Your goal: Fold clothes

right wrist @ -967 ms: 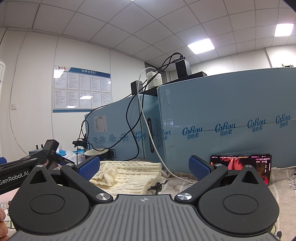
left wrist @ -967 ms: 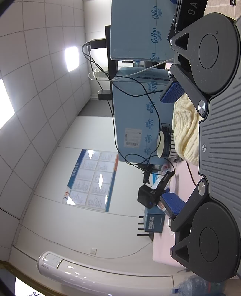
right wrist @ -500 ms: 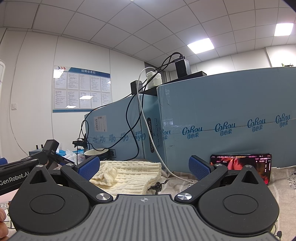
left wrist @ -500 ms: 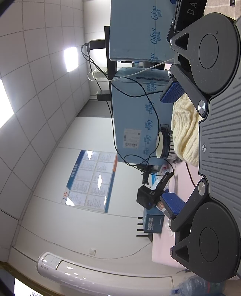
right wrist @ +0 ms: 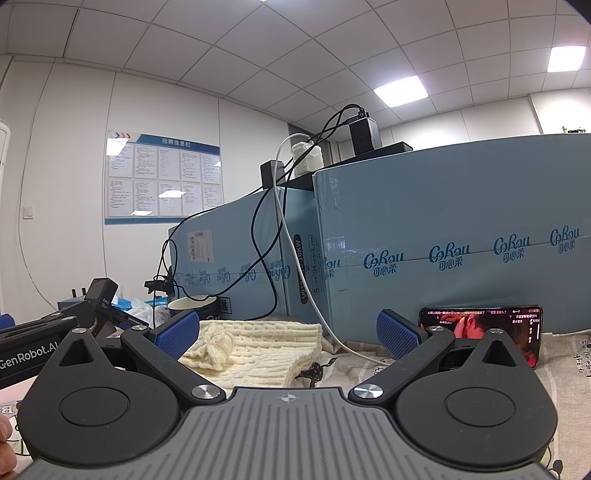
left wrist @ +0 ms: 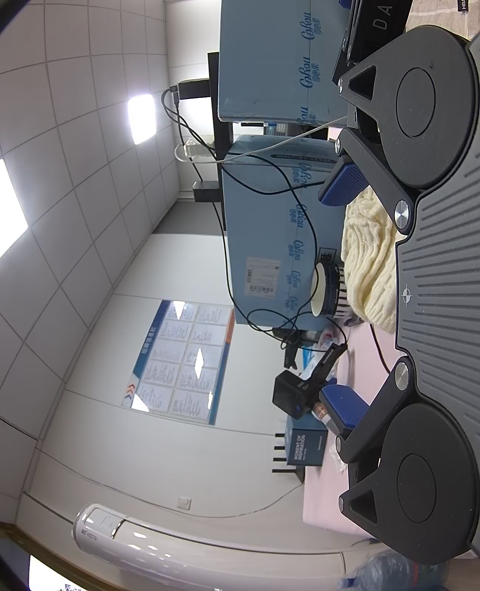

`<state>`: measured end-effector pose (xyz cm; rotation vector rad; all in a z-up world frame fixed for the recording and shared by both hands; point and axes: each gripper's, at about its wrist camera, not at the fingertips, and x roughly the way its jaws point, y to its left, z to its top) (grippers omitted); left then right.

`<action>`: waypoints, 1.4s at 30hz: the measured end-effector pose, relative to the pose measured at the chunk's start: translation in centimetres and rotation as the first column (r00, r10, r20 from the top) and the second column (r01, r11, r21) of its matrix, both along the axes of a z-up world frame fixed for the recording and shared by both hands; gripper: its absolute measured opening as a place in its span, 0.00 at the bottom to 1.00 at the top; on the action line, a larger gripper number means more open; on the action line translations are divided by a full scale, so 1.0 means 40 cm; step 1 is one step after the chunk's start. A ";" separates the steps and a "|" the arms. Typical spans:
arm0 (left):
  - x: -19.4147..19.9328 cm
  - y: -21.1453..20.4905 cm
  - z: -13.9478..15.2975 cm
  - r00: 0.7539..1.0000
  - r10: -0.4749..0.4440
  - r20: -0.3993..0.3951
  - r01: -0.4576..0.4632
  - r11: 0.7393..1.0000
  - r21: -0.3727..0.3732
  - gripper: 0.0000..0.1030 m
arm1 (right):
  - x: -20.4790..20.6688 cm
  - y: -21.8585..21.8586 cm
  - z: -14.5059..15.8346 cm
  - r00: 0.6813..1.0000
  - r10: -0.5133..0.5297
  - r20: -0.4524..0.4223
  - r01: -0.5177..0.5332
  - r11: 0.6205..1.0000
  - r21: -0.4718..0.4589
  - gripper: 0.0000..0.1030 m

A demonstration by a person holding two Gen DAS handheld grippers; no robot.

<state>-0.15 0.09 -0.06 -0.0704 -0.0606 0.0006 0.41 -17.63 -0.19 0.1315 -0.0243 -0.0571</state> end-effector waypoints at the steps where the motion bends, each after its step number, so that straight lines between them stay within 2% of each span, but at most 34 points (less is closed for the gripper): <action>1: 0.000 -0.001 0.000 1.000 0.000 0.001 0.000 1.000 0.000 1.00 | 0.000 0.000 0.000 1.000 0.000 0.000 0.000 1.000 0.000 1.00; 31: 0.000 -0.006 0.005 1.000 -0.003 -0.002 0.003 1.000 0.014 1.00 | 0.002 0.001 -0.001 1.000 -0.005 -0.004 0.005 1.000 -0.003 1.00; 38: -0.031 -0.011 0.007 0.998 0.009 0.070 -0.010 1.000 0.024 1.00 | 0.005 0.002 -0.001 1.000 -0.014 -0.011 0.014 1.000 -0.005 1.00; 42: -0.032 -0.008 0.008 0.997 0.012 0.078 -0.013 1.000 0.014 1.00 | 0.004 0.002 -0.002 0.999 -0.036 -0.012 0.036 0.999 -0.004 1.00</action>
